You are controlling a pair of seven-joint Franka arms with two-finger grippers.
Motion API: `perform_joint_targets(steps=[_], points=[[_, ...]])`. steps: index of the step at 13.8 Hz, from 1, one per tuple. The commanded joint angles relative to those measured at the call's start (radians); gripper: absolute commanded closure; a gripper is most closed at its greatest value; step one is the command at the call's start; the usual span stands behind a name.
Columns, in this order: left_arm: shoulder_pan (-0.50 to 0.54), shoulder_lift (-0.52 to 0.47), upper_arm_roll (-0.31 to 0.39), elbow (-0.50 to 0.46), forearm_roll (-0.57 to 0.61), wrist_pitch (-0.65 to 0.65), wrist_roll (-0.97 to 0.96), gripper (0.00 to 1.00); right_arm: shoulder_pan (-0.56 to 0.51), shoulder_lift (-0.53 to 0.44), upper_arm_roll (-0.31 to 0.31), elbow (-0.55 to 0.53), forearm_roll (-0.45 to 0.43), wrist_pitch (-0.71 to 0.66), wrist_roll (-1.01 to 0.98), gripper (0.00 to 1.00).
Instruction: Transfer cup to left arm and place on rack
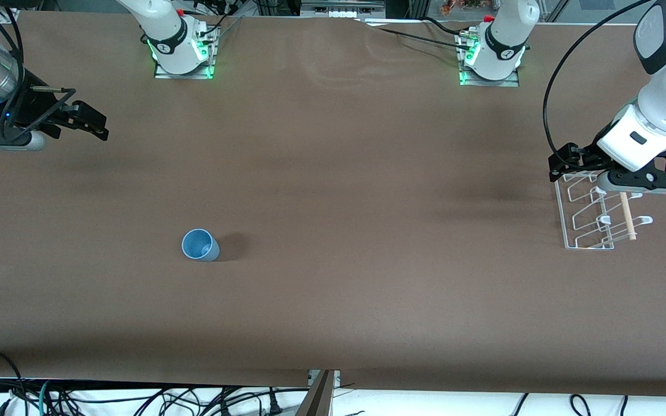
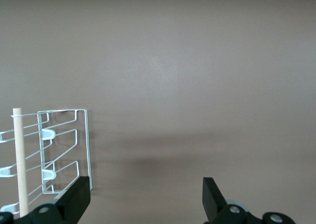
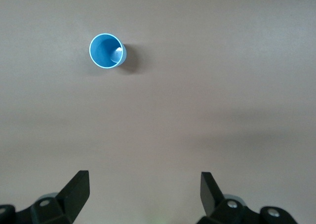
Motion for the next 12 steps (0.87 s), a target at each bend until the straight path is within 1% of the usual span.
perform_joint_targets(steps=[1, 4, 6, 7, 9, 10, 12], points=[[-0.003, -0.011, 0.000, 0.001, -0.010, 0.000, -0.005, 0.00, -0.004, 0.031, 0.006, 0.032, -0.002, -0.005, 0.015, 0.01], [-0.003, -0.011, 0.000, 0.001, -0.010, 0.000, -0.011, 0.00, 0.002, 0.056, 0.010, 0.032, -0.010, -0.002, 0.021, 0.01], [-0.003, -0.011, 0.000, 0.001, -0.010, 0.000, -0.012, 0.00, -0.001, 0.076, 0.009, 0.032, 0.001, 0.038, 0.017, 0.01], [-0.003, -0.011, 0.000, 0.001, -0.010, 0.000, -0.012, 0.00, 0.004, 0.121, 0.010, 0.032, 0.000, 0.058, 0.015, 0.01], [-0.003, -0.011, 0.000, 0.001, -0.012, 0.000, -0.012, 0.00, 0.015, 0.223, 0.015, 0.040, 0.001, 0.163, 0.000, 0.01], [-0.003, -0.011, 0.000, 0.001, -0.010, 0.000, -0.013, 0.00, 0.033, 0.296, 0.015, 0.081, 0.000, 0.201, -0.003, 0.01], [-0.003, -0.011, 0.000, 0.001, -0.010, 0.000, -0.013, 0.00, 0.056, 0.443, 0.015, 0.194, 0.000, 0.210, -0.005, 0.01]])
